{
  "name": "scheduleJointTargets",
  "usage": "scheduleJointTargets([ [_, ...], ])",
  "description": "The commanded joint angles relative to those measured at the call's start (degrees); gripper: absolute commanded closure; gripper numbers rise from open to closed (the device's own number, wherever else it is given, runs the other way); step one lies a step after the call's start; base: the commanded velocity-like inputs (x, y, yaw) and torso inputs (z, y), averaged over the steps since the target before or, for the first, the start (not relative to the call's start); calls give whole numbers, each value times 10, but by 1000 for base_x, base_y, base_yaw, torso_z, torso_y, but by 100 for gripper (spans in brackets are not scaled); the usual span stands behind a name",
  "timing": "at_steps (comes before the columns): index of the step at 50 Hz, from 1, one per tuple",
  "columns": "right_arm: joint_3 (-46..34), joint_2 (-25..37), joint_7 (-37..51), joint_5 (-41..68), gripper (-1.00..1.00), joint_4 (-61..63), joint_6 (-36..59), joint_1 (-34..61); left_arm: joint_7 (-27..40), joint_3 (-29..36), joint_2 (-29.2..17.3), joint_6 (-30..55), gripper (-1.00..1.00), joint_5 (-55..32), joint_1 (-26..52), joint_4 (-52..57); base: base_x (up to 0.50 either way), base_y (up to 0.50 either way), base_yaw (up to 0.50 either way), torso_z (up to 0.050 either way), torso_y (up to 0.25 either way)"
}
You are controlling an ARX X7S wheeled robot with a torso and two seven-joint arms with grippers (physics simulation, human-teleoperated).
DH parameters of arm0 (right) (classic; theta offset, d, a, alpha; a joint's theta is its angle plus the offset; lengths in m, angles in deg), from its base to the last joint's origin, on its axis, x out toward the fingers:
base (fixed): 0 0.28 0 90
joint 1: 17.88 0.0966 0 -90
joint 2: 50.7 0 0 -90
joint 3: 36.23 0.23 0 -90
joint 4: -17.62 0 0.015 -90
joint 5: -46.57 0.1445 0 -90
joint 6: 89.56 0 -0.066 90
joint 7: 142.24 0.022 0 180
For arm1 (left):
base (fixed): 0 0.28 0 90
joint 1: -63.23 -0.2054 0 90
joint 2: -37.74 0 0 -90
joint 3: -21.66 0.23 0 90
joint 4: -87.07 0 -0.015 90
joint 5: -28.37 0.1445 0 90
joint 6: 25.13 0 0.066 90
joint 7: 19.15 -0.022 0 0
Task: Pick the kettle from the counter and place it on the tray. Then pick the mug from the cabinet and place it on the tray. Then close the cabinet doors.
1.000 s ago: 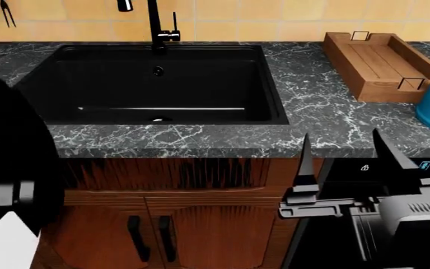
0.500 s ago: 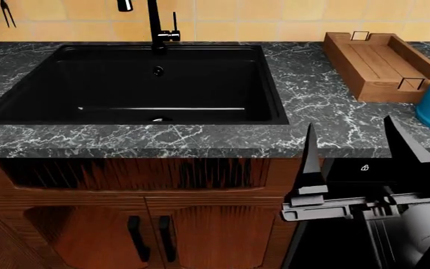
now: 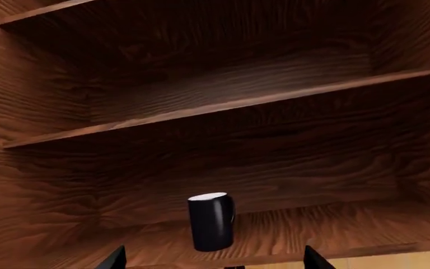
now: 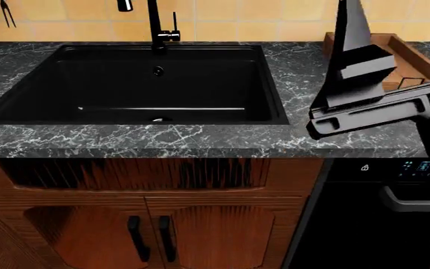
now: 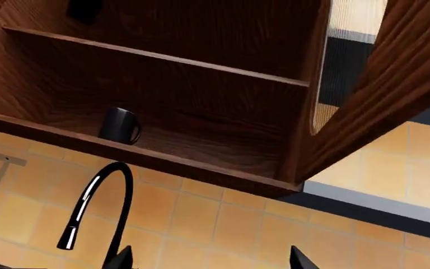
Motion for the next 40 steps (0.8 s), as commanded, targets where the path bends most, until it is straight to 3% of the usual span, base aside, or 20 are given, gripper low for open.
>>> scheduleJointTargets([
  [1, -46, 18, 17, 169, -100, -37, 18, 227, -22, -12, 0, 4, -100, 30, 3, -3, 0, 0, 0, 0, 0],
  [6, -42, 21, 12, 178, -100, -39, 12, 224, -27, -24, 0, 3, -100, 49, 3, -5, 76, 0, 0, 0, 0],
  [18, -38, 21, 10, 172, -100, -36, 7, 213, -29, -66, 0, 2, -100, 106, 3, -2, 497, 0, 0, 0, 0],
  [40, -34, 10, 12, 165, -100, -35, 8, 197, -43, -87, 0, 5, -100, 151, 3, -6, 500, 0, 0, 0, 1],
])
